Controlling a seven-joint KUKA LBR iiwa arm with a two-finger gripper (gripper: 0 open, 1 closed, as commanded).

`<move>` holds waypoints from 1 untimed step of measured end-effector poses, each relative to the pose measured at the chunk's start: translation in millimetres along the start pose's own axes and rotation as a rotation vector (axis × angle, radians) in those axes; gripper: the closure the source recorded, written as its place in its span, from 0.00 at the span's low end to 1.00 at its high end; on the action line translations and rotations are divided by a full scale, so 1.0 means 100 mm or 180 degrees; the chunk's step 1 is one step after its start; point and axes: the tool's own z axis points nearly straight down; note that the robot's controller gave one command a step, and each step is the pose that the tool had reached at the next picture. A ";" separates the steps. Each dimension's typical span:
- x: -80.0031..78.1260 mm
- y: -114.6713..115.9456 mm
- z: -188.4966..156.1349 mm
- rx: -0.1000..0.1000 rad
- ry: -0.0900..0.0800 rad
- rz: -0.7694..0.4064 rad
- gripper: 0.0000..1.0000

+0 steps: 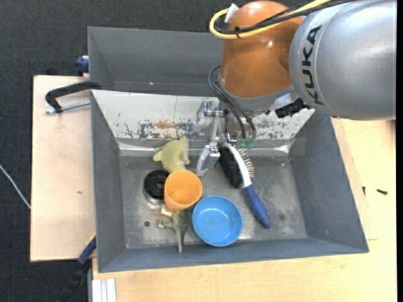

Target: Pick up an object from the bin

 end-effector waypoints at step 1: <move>0.01 -0.33 1.46 0.0002 -0.0022 -0.1246 0.00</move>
Offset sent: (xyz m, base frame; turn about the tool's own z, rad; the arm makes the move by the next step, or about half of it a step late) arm -0.0036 -0.0358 -0.1605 -0.3939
